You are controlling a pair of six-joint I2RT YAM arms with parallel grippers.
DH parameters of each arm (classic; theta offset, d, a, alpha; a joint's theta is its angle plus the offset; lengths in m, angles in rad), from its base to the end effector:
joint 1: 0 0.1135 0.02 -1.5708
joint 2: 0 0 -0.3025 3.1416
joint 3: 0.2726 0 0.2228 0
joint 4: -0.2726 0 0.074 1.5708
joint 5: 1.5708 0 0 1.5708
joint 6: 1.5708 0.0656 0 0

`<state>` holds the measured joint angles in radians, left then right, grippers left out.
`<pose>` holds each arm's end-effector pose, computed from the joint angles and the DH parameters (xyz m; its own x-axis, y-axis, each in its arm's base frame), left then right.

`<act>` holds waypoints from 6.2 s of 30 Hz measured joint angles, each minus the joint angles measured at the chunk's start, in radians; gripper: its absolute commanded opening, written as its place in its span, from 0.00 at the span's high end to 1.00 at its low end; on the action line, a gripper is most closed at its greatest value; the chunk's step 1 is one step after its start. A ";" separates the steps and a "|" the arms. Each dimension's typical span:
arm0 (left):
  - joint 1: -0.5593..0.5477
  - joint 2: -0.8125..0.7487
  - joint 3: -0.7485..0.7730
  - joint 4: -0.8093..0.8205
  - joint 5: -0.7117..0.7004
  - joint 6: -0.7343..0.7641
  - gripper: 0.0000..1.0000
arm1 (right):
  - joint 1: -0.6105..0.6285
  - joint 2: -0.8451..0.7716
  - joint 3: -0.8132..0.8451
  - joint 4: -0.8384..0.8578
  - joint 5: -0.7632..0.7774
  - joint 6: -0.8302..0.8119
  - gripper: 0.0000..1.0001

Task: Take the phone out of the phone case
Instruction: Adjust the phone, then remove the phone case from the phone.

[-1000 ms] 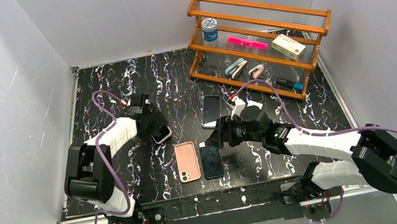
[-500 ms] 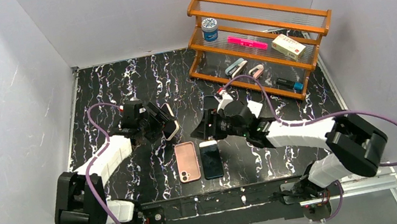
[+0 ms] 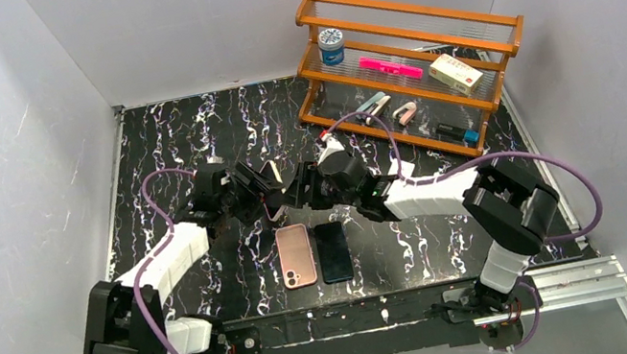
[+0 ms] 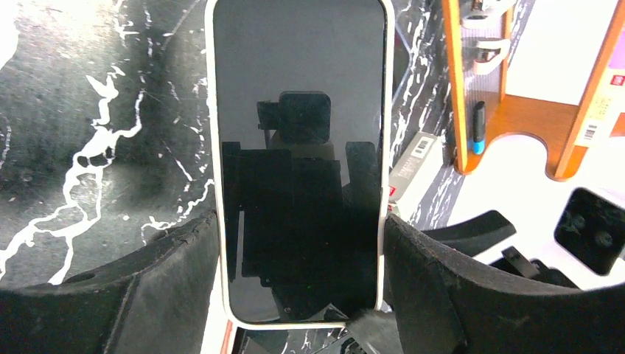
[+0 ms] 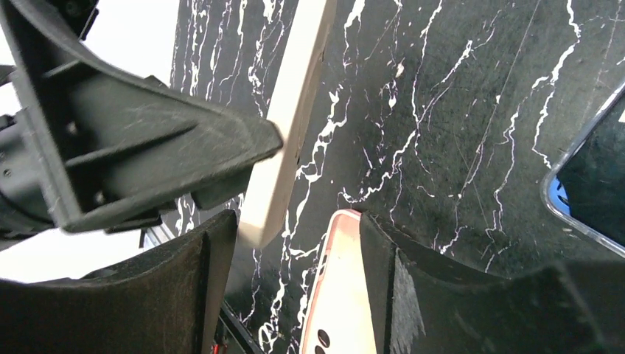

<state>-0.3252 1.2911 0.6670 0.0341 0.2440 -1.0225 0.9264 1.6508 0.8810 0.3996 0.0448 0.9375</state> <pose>0.2414 -0.0981 0.2509 -0.7017 -0.6373 -0.3184 -0.1892 0.5976 -0.7792 0.2247 0.2941 0.2583 -0.7522 0.3395 -0.5648 -0.2826 0.6081 0.7419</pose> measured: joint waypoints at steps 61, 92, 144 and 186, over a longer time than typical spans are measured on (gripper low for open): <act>-0.161 -0.272 -0.040 0.531 0.368 -0.009 0.49 | -0.172 -0.571 -0.425 0.440 -0.533 0.169 0.99; -0.194 -0.364 -0.118 0.616 0.117 -0.248 1.00 | -0.113 -0.530 -0.414 0.569 -0.506 0.092 0.42; -0.179 -0.315 -0.162 0.572 0.074 -0.352 1.00 | -0.076 -0.513 -0.349 0.227 -0.492 -0.613 0.60; -0.082 -0.265 0.101 0.222 0.663 0.264 1.00 | -0.156 -0.475 -0.194 -0.010 -0.941 -0.770 0.72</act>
<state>-0.4076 1.0264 0.7677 0.2562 0.9070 -0.7582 0.7704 1.1755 0.6872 0.3901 -0.8967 0.1673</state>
